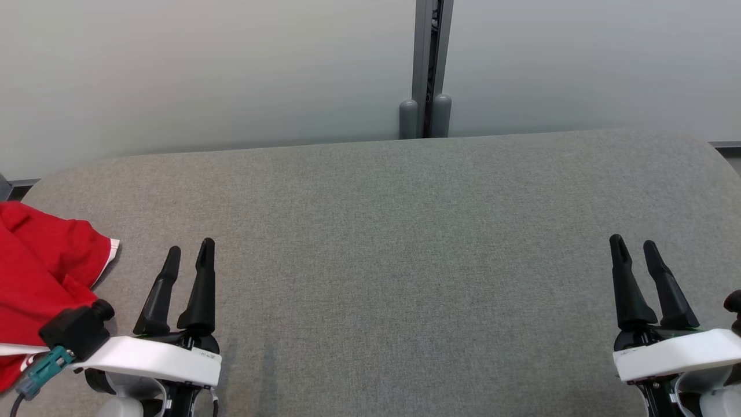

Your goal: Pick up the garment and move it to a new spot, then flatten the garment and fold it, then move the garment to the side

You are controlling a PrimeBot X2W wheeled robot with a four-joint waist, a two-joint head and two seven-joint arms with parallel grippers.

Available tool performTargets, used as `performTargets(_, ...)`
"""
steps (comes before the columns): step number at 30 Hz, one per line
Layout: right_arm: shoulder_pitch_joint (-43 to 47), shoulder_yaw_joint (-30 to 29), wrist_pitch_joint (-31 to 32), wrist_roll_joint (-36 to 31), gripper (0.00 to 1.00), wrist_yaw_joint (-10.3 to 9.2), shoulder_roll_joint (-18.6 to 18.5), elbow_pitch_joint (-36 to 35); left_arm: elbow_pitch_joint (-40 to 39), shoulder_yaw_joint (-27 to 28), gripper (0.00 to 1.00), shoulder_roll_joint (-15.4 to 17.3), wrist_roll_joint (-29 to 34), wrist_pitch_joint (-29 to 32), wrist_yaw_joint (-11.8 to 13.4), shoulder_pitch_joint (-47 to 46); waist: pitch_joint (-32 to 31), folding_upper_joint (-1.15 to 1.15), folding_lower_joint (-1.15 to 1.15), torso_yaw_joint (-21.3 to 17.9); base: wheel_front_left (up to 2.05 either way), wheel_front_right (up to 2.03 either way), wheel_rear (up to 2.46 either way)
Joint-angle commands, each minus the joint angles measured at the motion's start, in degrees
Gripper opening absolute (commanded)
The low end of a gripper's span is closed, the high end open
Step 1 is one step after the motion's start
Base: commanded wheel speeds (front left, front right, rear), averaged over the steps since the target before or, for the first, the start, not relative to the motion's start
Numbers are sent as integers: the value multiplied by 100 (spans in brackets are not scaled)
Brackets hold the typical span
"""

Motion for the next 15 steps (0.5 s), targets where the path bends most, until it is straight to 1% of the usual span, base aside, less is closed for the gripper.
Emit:
performTargets(1,-124,-1,-72,-253,100,28,-60,27,27,-14,100,33,209,-61,-34,-115,0,0,0,-4,0,0,0)
performTargets(9,-181,-75,-169,-944,100,30,2,422,332,-106,100,75,906,-206,64,-159,5,0,0,-17,0,0,0)
performTargets(15,-232,-62,-231,-1303,100,29,-4,546,503,-135,100,77,1230,-289,116,-175,-1,0,0,-37,0,0,0)
